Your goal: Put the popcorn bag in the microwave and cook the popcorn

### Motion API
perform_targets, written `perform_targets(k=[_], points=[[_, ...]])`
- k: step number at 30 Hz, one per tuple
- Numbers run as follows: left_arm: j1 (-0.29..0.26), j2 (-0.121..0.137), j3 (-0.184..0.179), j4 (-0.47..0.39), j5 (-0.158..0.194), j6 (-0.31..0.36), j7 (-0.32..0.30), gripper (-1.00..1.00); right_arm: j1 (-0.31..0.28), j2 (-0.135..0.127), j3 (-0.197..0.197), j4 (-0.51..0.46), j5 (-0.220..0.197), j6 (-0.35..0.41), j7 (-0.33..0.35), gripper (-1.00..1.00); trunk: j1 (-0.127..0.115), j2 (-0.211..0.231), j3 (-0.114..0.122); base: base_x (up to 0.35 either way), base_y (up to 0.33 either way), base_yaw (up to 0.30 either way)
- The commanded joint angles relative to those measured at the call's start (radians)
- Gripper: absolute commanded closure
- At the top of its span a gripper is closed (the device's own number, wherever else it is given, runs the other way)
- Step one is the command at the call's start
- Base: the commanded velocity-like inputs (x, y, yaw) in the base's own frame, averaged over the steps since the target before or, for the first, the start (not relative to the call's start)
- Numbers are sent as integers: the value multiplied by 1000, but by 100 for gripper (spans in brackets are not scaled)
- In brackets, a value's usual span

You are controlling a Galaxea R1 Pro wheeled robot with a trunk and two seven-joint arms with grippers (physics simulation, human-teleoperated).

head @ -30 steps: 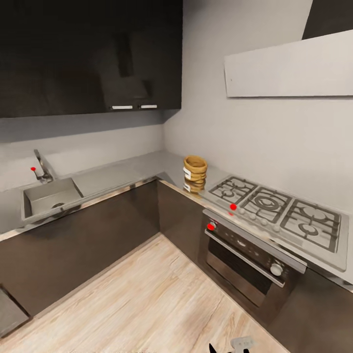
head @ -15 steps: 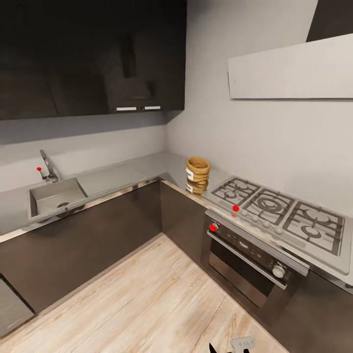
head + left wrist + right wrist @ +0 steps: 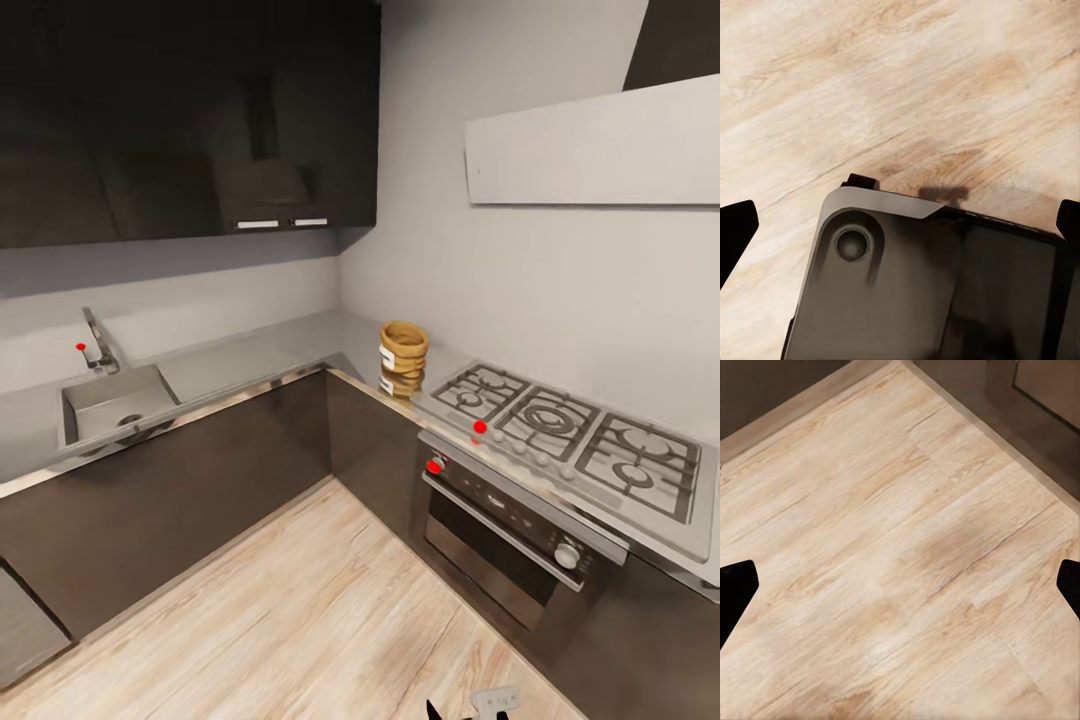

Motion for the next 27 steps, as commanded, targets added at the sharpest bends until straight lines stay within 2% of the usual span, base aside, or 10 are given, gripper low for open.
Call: perform_targets(k=[1, 5, 13, 19, 20, 22, 23, 25, 27], points=[[-1, 0, 0, 1, 8, -3, -2, -100, -1, 0, 0, 0, 1, -3, 4, -100, -3, 5, 1, 57, 0, 0], [-1, 1, 0, 0, 7, -3, -5, -100, -1, 0, 1, 0, 1, -3, 6, -100, -3, 5, 1, 229, 0, 0], [0, 0, -1, 0, 7, -3, -2, -100, -1, 0, 2, 0, 2, -3, 7, -100, -3, 5, 1, 37, -5, 0], [-1, 0, 0, 0, 8, -3, 0, -100, 1, 0, 3, -8, 2, -2, 12, -100, -3, 5, 1, 206, -36, 0], [-1, 0, 0, 0, 8, -3, 0, -100, 2, 0, 5, -13, 2, -2, 13, -100, -3, 5, 1, 63, -5, 0], [-1, 2, 0, 0, 8, -3, -4, -100, -2, 1, 44, -21, 5, 5, 13, -100, -3, 5, 1, 27, -2, 0], [-1, 2, 0, 0, 8, -3, -5, -100, -11, 1, 97, -45, 8, 39, 12, -100, -3, 5, 1, 11, -1, 0], [-2, 1, 0, 0, 7, -3, -6, -100, -34, 1, 160, -127, 9, 139, 11, -100, -3, 5, 1, 6, 0, 0], [-2, -1, -1, 0, 6, -3, -6, -100, -71, 6, 207, -362, 9, 421, 11, -100, -3, 5, 1, 2, 0, 0]])
